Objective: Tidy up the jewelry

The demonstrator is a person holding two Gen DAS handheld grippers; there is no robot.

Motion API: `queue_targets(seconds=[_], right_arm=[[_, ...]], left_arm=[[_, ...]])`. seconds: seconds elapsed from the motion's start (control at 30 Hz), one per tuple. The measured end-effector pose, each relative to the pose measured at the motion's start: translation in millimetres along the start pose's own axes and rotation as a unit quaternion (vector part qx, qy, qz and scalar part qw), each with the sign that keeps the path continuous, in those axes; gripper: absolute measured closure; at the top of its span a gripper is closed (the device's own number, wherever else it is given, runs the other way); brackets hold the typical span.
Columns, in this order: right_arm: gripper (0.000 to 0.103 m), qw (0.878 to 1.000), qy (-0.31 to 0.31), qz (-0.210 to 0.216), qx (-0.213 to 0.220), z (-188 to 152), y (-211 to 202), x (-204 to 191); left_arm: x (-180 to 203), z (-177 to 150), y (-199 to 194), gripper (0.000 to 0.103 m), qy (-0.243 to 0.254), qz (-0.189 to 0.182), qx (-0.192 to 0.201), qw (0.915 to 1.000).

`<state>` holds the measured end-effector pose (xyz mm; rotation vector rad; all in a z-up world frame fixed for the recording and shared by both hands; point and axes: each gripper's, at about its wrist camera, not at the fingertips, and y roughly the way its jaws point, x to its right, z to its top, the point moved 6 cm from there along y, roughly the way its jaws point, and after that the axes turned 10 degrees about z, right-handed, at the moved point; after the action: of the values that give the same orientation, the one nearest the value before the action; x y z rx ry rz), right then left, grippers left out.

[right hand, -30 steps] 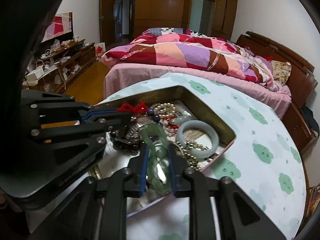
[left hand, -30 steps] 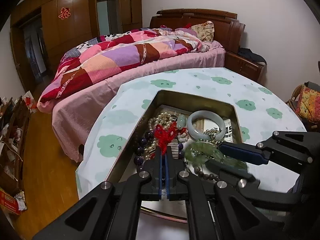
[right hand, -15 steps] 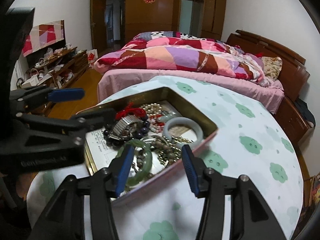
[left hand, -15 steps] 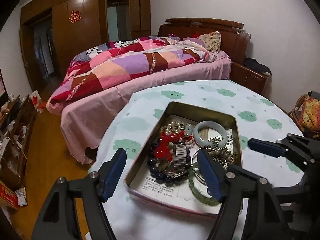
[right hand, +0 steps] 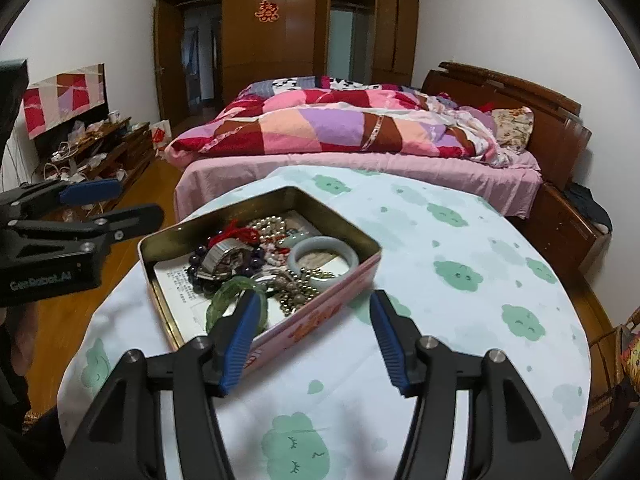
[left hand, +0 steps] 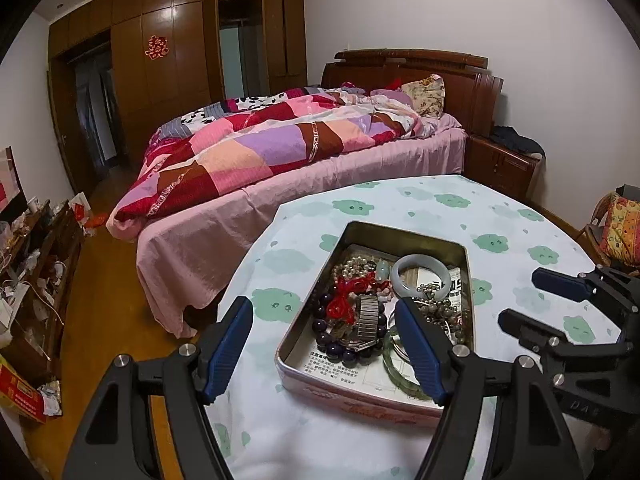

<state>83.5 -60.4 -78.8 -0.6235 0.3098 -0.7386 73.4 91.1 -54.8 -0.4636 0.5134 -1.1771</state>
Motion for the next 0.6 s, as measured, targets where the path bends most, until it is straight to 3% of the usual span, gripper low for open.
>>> queue_targets(seconds=[0.6], right_arm=[[0.042,1.000,0.000,-0.009,0.007,1,-10,2]], left_arm=[[-2,3,-13,0.030,0.001,-0.004,0.008,1.0000]])
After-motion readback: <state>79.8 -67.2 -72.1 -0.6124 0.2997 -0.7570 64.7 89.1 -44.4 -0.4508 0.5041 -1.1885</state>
